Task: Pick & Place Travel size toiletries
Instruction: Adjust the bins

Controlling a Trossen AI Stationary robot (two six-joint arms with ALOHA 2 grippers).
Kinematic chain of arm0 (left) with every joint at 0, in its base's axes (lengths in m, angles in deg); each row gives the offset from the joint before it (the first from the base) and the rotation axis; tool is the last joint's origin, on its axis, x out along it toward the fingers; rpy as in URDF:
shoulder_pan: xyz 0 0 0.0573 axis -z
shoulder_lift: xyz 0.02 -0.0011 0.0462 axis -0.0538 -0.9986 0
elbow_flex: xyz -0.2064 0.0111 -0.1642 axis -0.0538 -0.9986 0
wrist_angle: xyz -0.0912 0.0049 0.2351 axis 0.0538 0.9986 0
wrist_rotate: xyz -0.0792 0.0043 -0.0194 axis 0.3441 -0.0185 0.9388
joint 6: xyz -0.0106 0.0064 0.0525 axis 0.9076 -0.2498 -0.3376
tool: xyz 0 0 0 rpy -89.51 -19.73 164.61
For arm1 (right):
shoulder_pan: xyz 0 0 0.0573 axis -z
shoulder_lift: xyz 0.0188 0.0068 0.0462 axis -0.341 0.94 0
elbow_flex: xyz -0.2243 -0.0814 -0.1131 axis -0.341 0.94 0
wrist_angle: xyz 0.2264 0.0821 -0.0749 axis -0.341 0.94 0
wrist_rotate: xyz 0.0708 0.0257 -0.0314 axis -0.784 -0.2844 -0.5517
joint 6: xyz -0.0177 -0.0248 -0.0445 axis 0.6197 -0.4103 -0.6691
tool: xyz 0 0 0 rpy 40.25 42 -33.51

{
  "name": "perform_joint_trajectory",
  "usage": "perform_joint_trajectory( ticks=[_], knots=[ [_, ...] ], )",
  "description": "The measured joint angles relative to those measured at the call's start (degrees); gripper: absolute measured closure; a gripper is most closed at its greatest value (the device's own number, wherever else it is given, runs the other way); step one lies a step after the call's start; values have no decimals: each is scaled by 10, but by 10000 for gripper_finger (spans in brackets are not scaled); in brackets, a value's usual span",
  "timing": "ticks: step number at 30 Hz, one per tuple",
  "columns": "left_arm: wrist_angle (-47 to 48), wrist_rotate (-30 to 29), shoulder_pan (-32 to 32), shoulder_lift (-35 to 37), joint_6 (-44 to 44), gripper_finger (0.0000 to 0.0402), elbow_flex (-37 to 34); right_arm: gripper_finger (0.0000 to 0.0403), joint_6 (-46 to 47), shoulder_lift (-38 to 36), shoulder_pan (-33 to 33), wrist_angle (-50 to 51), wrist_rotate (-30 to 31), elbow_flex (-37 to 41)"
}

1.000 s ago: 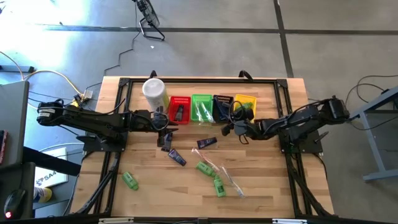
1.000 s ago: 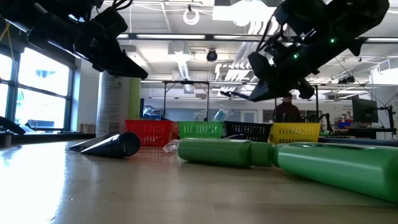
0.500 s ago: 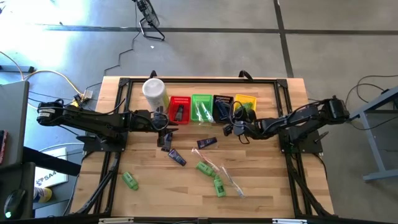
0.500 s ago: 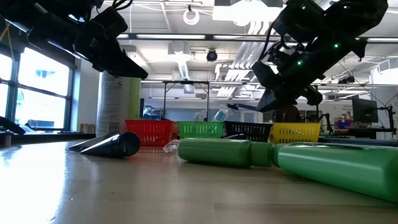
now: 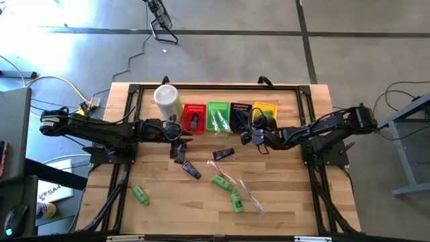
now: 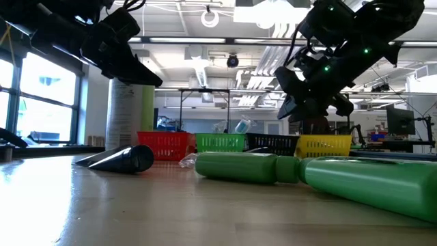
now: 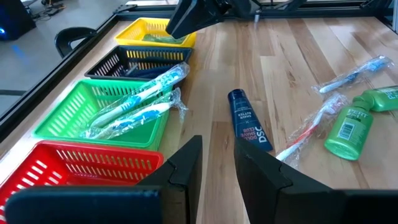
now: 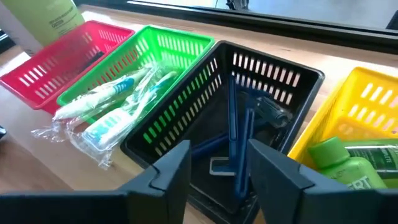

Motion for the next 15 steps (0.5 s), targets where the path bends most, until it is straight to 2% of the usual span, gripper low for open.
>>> perform_joint_trajectory(
  ticks=[5, 12, 15],
  knots=[
    [0, 0, 0, 0, 0, 313, 0, 287, -7, -7, -12, 12, -7, 0],
    [0, 0, 0, 0, 0, 313, 0, 390, -8, -27, -32, 50, -13, 0],
    [0, 0, 0, 0, 0, 313, 0, 399, -6, -38, -34, 41, -73, 0]
  ],
)
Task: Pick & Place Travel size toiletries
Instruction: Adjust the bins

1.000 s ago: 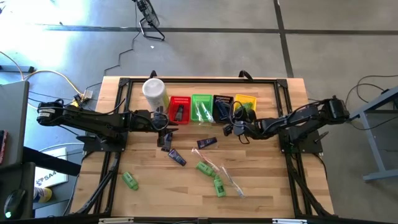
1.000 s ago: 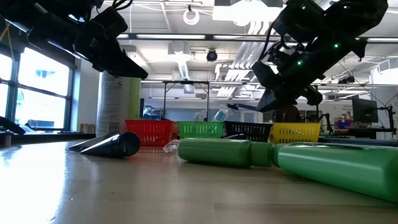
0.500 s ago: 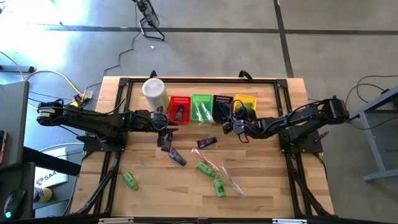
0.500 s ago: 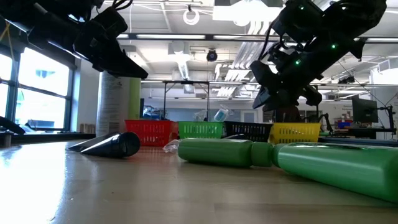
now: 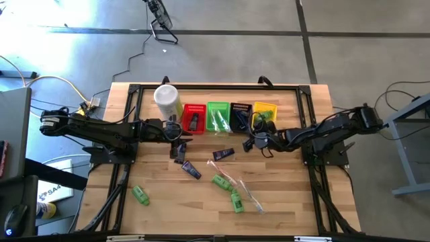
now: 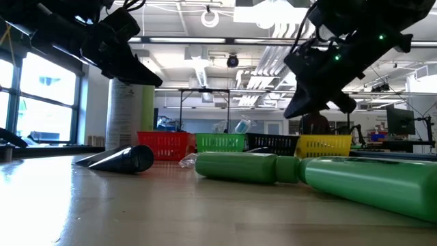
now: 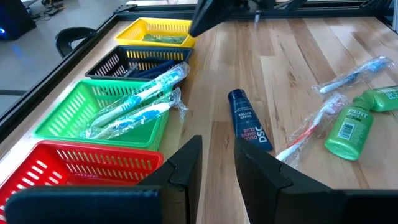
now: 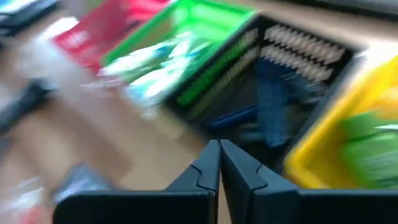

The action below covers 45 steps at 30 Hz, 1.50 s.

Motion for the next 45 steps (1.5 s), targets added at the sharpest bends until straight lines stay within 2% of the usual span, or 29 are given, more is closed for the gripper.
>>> perform_joint_trajectory(
  ticks=[4, 10, 14, 20, 26, 37, 45],
  knots=[
    [0, 0, 0, 0, 0, 313, 0, 400, 21, -1, -1, 14, -69, 0],
    [0, 0, 0, 0, 0, 313, 0, 401, 118, 9, -18, 155, -67, 0],
    [0, 0, 0, 0, 0, 313, 0, 401, 177, 9, -30, 227, -27, 0],
    [0, -3, 0, 0, 0, 313, 0, 401, 201, 8, -35, 268, 36, 0],
    [0, -2, 0, 0, 0, 313, 0, 401, 213, 8, -25, 295, 33, 0],
    [0, -2, 0, 0, 0, 313, 0, 401, 245, 8, -24, 325, 96, 0],
    [0, 0, 0, 0, 0, 313, 0, 401, 245, 9, -23, 340, 67, 0]
  ],
)
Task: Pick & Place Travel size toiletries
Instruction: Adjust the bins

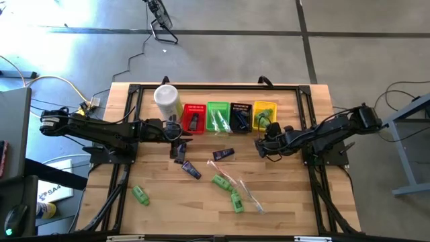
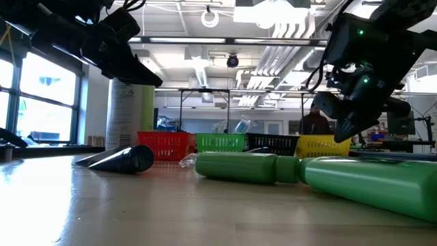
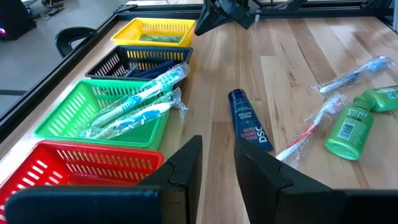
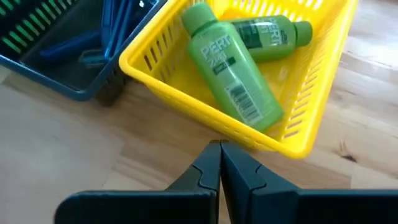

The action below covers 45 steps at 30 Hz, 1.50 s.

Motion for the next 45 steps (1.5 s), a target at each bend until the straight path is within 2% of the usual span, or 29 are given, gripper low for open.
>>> perform_joint_trajectory(
  ticks=[6, 15, 24, 32, 45],
  knots=[
    [0, 1, 0, 0, 0, 313, 0, 401, 1, 0, -3, -11, -8, 0],
    [0, 0, 0, 0, 0, 313, 0, 401, -98, -2, -30, -149, -64, 0],
    [0, 0, 0, 0, 0, 313, 0, 401, -161, 68, -11, -274, -74, 0],
    [0, 0, 0, 0, 0, 313, 0, 401, -184, 131, -10, -369, -32, 0],
    [0, -2, 0, 0, -1, 313, 0, 401, -176, 133, -10, -382, 43, 0]
  ],
)
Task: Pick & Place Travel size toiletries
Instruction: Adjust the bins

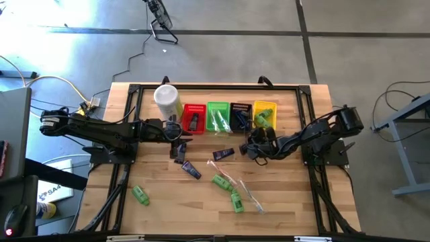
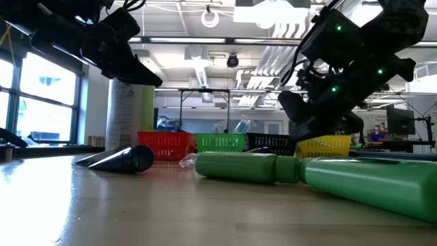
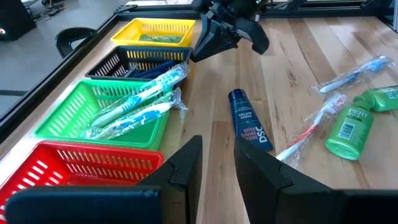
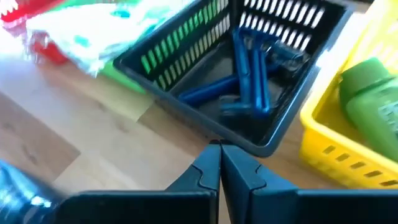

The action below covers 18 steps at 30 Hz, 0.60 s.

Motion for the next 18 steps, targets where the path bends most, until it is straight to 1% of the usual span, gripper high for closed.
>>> perform_joint_trajectory(
  ticks=[5, 18],
  knots=[
    [0, 0, 0, 0, -1, 313, 0, 401, 5, 0, 0, 0, 28, 0],
    [0, 1, 0, 0, -2, 313, 0, 401, 5, 0, 0, 10, 37, 0]
  ],
)
